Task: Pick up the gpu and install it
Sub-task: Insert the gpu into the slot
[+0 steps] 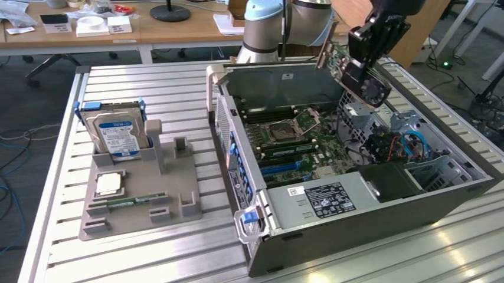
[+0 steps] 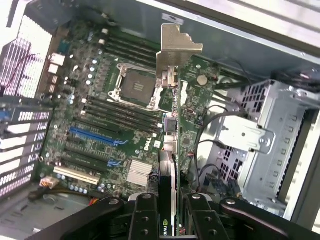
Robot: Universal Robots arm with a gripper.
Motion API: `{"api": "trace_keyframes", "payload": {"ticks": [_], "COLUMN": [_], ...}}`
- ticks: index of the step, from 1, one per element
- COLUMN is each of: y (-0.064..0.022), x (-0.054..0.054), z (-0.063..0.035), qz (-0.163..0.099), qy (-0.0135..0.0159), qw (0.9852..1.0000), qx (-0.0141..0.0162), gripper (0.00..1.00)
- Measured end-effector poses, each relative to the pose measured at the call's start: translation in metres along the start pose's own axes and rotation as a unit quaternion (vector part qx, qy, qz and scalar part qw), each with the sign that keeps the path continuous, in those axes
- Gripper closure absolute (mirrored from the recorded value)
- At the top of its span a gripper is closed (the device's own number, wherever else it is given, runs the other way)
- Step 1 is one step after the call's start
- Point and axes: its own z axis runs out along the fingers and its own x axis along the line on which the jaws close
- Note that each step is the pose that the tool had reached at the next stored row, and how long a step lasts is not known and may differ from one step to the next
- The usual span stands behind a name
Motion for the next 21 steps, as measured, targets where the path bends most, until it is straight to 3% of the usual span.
{"api": "trace_keyframes", "payload": {"ticks": [6, 11, 16, 21], "y": [-0.0001, -0.0001, -0.0002, -0.0002], "x": [0.0000, 0.0001, 0.0001, 0.0001], "z": [0.0017, 0.0031, 0.0044, 0.0058], "qz": [-0.054, -0.100, -0.145, -0.190], "qy": [0.0018, 0.0033, 0.0047, 0.0062], "qw": [0.9985, 0.9950, 0.9894, 0.9818], "qx": [-0.0013, -0.0023, -0.0034, -0.0044], "gripper": [0.74, 0.74, 0.74, 0.74]}}
